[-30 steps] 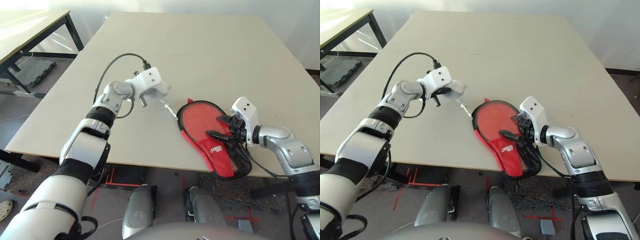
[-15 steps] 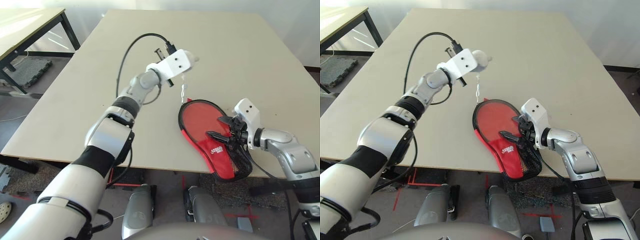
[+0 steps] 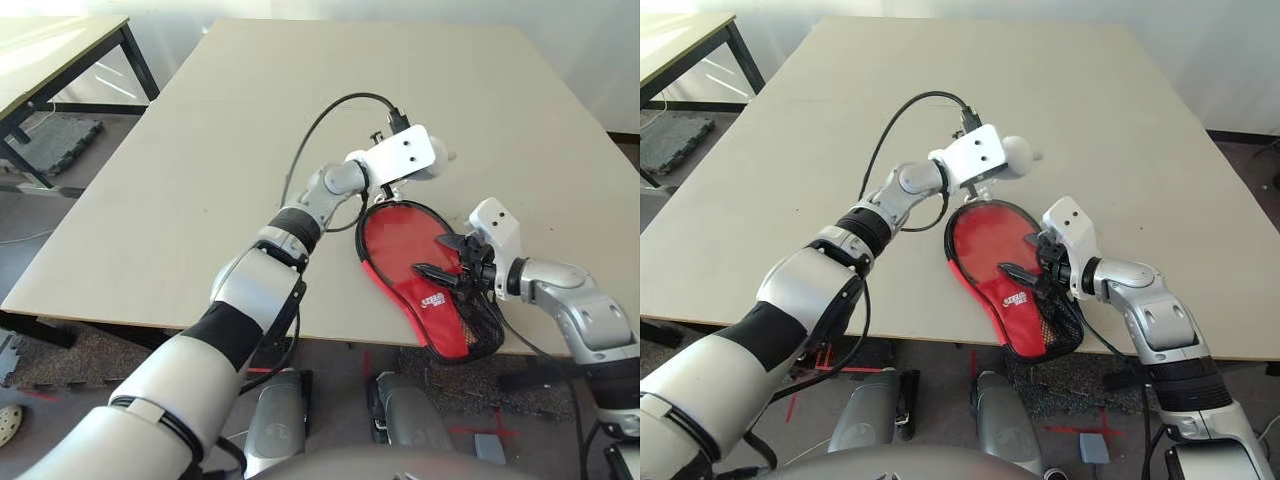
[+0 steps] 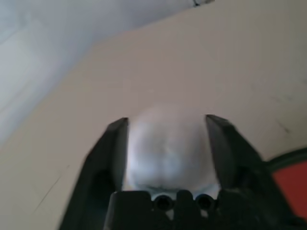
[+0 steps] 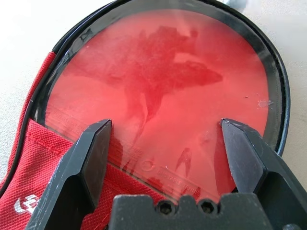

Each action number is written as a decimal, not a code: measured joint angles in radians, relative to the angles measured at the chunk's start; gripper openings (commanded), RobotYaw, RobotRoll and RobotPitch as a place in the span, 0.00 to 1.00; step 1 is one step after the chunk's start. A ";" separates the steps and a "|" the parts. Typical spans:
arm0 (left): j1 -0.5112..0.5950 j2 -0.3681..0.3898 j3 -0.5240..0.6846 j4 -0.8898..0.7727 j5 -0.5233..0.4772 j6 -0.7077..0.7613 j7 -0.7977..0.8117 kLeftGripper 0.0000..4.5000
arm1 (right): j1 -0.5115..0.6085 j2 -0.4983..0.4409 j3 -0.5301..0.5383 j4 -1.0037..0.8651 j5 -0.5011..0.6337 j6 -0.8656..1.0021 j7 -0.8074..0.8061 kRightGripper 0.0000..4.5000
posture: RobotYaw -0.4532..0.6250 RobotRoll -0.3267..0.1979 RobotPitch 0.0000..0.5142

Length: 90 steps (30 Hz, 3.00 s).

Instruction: Store the ping-pong paddle in its case and zip it.

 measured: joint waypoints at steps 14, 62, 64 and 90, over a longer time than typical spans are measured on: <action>0.132 0.181 0.099 -0.206 -0.177 0.087 -0.468 0.99 | -0.011 0.007 0.008 0.016 -0.001 -0.003 -0.001 1.00 | 0.47 0.62 0.18; 0.411 0.229 -0.292 -0.747 -0.096 0.557 -0.724 0.99 | -0.715 0.273 0.033 0.895 -0.175 -0.420 -0.098 1.00 | 0.53 0.62 0.26; 0.417 0.232 -0.292 -0.760 -0.096 0.571 -0.725 0.99 | -0.757 0.295 0.034 0.978 -0.203 -0.481 -0.118 1.00 | 0.55 0.62 0.26; 0.462 0.235 -0.284 -0.834 -0.121 0.636 -0.703 1.00 | -0.900 0.258 -0.022 1.336 -0.315 -0.625 -0.272 0.01 | 0.56 0.62 0.27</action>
